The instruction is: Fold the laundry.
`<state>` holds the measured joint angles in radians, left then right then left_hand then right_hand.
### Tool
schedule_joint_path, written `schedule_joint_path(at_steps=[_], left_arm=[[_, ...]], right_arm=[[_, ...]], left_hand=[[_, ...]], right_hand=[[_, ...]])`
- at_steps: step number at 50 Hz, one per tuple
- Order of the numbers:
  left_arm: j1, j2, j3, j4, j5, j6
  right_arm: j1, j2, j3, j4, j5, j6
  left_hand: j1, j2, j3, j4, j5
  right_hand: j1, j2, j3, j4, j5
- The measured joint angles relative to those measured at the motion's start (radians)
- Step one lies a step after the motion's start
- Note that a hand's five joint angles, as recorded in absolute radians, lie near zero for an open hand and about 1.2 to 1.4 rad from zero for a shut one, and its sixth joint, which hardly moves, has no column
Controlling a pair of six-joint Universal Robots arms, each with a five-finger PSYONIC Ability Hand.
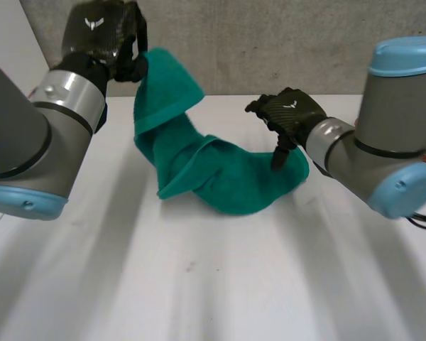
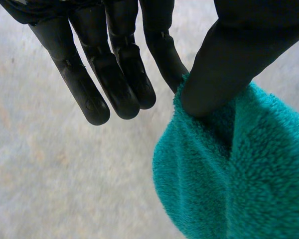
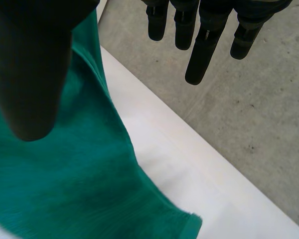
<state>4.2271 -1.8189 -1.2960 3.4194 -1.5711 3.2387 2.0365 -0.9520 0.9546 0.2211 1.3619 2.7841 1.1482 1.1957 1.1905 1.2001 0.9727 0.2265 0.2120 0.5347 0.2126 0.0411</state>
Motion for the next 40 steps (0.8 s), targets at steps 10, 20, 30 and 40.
schedule_joint_path(at_steps=[10,20,30,40], left_arm=[[-0.052,0.154,-0.064,-0.008,0.021,-0.01],[-0.051,0.181,-0.103,-0.002,0.024,-0.008],[0.055,0.119,-0.004,0.059,0.019,-0.012],[0.101,0.03,0.111,0.135,0.007,-0.021]], right_arm=[[0.018,0.348,-0.329,0.0,-0.129,-0.003],[0.057,0.59,-0.57,-0.017,-0.152,0.006],[0.054,0.495,-0.799,-0.158,0.112,0.011],[0.016,0.174,-0.493,-0.19,0.123,0.009]], left_hand=[[0.0,0.001,0.003,0.0,0.0],[0.0,0.001,0.003,0.0,0.0],[0.0,0.001,0.003,0.0,0.0],[0.0,0.001,0.003,0.0,0.0]], right_hand=[[0.0,0.0,0.0,0.0,0.0],[0.753,0.759,0.569,0.714,0.712],[0.909,0.967,0.651,0.981,0.935],[0.909,0.967,0.651,0.981,0.935]])
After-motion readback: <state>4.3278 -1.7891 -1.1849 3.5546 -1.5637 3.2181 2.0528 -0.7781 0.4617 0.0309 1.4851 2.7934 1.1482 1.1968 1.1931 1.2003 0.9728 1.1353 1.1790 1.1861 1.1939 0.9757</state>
